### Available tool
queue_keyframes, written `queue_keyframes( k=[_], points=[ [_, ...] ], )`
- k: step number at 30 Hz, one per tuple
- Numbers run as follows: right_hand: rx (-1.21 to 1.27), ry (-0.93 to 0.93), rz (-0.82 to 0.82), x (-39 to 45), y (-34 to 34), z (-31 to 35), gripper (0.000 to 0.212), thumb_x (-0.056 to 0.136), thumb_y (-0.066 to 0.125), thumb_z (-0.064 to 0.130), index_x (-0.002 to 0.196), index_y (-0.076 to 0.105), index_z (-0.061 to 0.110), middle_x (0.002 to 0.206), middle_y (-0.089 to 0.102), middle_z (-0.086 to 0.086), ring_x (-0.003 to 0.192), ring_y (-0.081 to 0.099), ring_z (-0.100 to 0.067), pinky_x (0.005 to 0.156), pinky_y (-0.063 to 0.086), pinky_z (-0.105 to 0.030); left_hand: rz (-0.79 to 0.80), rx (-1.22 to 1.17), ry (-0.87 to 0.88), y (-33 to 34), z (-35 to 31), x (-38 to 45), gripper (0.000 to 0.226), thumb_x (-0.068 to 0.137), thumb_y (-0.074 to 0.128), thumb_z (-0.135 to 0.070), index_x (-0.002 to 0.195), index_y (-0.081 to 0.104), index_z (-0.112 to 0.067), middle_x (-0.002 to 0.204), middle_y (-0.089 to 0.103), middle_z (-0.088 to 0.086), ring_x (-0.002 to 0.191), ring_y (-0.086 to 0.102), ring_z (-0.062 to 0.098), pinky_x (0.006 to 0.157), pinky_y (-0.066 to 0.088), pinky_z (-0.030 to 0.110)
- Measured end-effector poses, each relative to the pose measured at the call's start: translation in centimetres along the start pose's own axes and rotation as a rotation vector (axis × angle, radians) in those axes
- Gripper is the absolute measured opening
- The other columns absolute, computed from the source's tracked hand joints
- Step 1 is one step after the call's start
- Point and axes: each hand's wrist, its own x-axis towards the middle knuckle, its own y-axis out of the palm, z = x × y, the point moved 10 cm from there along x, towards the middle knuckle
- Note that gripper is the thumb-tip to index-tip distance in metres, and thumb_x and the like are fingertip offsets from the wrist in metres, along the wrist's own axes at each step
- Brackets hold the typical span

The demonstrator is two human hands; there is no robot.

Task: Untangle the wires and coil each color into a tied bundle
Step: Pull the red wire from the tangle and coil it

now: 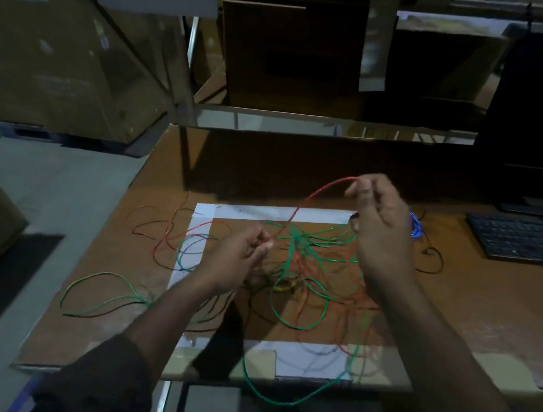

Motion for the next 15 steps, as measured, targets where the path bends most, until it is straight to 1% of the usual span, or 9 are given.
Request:
queue_keyframes(
  k=[2,4,6,7,9,11,12,14,15],
  points=[
    [0.131,-0.013,-0.096,0.7,-1.8,1.4,0.028,0.108,0.041,0.030,0.084,0.055,0.026,0.073,0.047,0.012,0.062,0.039,-0.006,0.055,0.033,-0.028,-0.031,0.014,-0.063,-0.1,2.5,-0.1,0.011,0.103,0.058,-0.023,0.093,0.062,-0.025,0.080,0.064,0.006,0.065,0.055,0.011,0.058,0.044,0.028],
    [0.174,-0.029,-0.208,1.5,-3.9,2.0,0.028,0.108,0.041,0.030,0.082,0.053,0.029,0.066,0.043,0.013,0.054,0.035,-0.004,0.049,0.028,-0.026,-0.088,0.142,-0.052,-0.9,3.7,0.1,0.015,0.102,0.060,-0.026,0.091,0.065,-0.018,0.083,0.069,0.007,0.070,0.060,0.015,0.066,0.048,0.037],
    [0.166,-0.037,-0.306,2.0,-5.8,1.3,0.027,0.108,0.040,0.029,0.084,0.052,0.029,0.069,0.047,0.013,0.053,0.036,-0.003,0.049,0.030,-0.026,-0.117,0.179,-0.036,-1.6,3.0,0.3,0.023,0.102,0.058,-0.031,0.089,0.068,-0.016,0.081,0.072,0.001,0.073,0.065,0.016,0.072,0.053,0.041],
    [0.148,-0.041,-0.344,2.0,-6.5,0.8,0.027,0.108,0.038,0.029,0.084,0.051,0.030,0.073,0.049,0.013,0.055,0.038,-0.006,0.051,0.032,-0.029,-0.128,0.155,-0.019,-1.9,2.1,0.5,0.026,0.104,0.056,-0.031,0.086,0.069,-0.018,0.082,0.074,-0.001,0.076,0.068,0.016,0.074,0.054,0.040],
    [0.055,-0.039,-0.383,1.9,-7.4,-0.4,0.027,0.108,0.036,0.030,0.087,0.052,0.028,0.079,0.050,0.012,0.065,0.045,-0.012,0.062,0.037,-0.032,-0.167,0.060,0.052,-2.5,-0.9,0.4,0.033,0.108,0.050,-0.028,0.082,0.069,-0.023,0.081,0.075,-0.002,0.080,0.070,0.013,0.078,0.053,0.033],
    [-0.107,0.052,-0.329,2.0,-7.1,-3.3,0.028,0.108,0.035,0.029,0.094,0.056,0.019,0.082,0.052,0.012,0.074,0.051,-0.007,0.068,0.041,-0.029,-0.197,-0.094,0.110,-3.3,-4.2,0.3,0.036,0.111,0.043,-0.027,0.087,0.069,-0.021,0.079,0.076,0.001,0.082,0.071,0.012,0.085,0.052,0.029],
    [-0.168,0.115,-0.281,2.0,-6.8,-5.0,0.028,0.108,0.036,0.031,0.097,0.058,0.017,0.082,0.054,0.012,0.075,0.053,-0.008,0.070,0.044,-0.032,-0.191,-0.185,0.131,-3.6,-5.8,0.3,0.037,0.112,0.040,-0.028,0.091,0.069,-0.019,0.077,0.074,0.003,0.085,0.072,0.016,0.089,0.053,0.030],
    [-0.181,0.244,-0.146,1.9,-5.4,-8.5,0.023,0.105,0.041,0.034,0.101,0.058,0.019,0.080,0.057,0.008,0.074,0.056,-0.019,0.070,0.049,-0.044,-0.146,-0.392,0.146,-3.9,-8.7,0.3,0.037,0.112,0.037,-0.028,0.096,0.068,-0.015,0.072,0.070,0.006,0.088,0.074,0.028,0.090,0.057,0.039],
    [-0.169,0.314,-0.074,1.8,-4.5,-9.5,0.020,0.106,0.043,0.033,0.105,0.057,0.019,0.080,0.059,0.006,0.075,0.058,-0.023,0.070,0.049,-0.045,-0.115,-0.490,0.144,-3.8,-10.0,0.4,0.037,0.112,0.037,-0.027,0.096,0.067,-0.014,0.071,0.068,0.008,0.089,0.074,0.032,0.088,0.059,0.041]
  ],
)
